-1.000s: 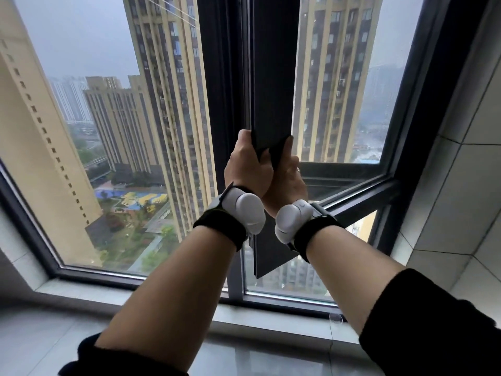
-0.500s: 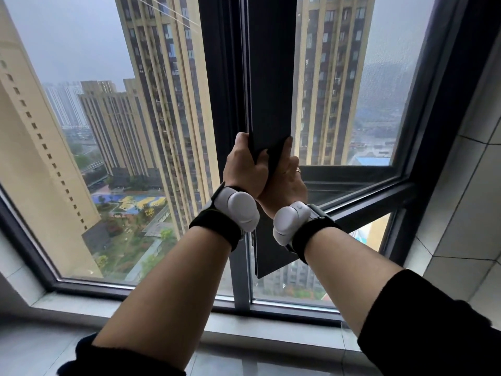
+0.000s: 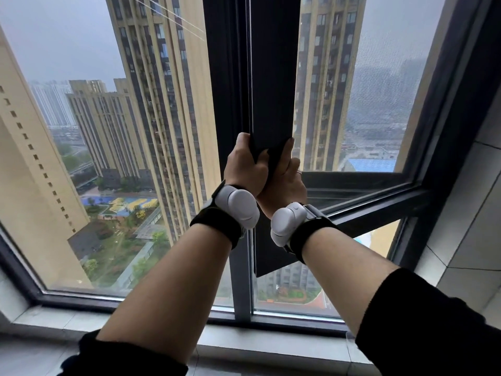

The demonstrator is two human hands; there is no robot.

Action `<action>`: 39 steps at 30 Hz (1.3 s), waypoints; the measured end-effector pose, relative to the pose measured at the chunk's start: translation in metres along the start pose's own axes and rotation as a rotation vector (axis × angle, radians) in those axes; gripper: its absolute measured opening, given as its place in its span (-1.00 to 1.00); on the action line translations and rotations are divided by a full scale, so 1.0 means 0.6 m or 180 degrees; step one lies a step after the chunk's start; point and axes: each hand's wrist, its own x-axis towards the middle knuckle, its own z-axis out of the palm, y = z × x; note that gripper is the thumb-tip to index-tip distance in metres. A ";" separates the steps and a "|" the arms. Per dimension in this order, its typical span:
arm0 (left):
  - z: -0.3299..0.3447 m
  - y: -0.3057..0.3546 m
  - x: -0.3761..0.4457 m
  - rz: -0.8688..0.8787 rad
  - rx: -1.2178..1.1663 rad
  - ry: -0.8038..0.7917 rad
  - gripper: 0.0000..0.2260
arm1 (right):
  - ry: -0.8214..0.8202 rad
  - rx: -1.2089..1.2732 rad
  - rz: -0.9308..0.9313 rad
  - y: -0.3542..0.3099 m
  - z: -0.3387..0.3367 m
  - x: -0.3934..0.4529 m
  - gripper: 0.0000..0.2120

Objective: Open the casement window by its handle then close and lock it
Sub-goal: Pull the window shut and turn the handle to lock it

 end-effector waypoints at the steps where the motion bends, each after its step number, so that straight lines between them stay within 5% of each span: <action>1: 0.001 -0.004 0.005 0.0002 -0.0034 -0.0013 -0.82 | -0.0002 -0.0002 -0.0007 -0.002 0.004 0.004 -0.12; 32: 0.015 -0.128 0.163 0.0049 -0.0261 -0.0432 -0.85 | 0.0233 0.0008 0.0469 -0.066 0.105 0.115 -0.17; 39: 0.025 -0.149 0.200 0.0023 -0.0149 -0.0394 -0.86 | 0.0126 -0.0441 0.0073 -0.051 0.152 0.159 -0.09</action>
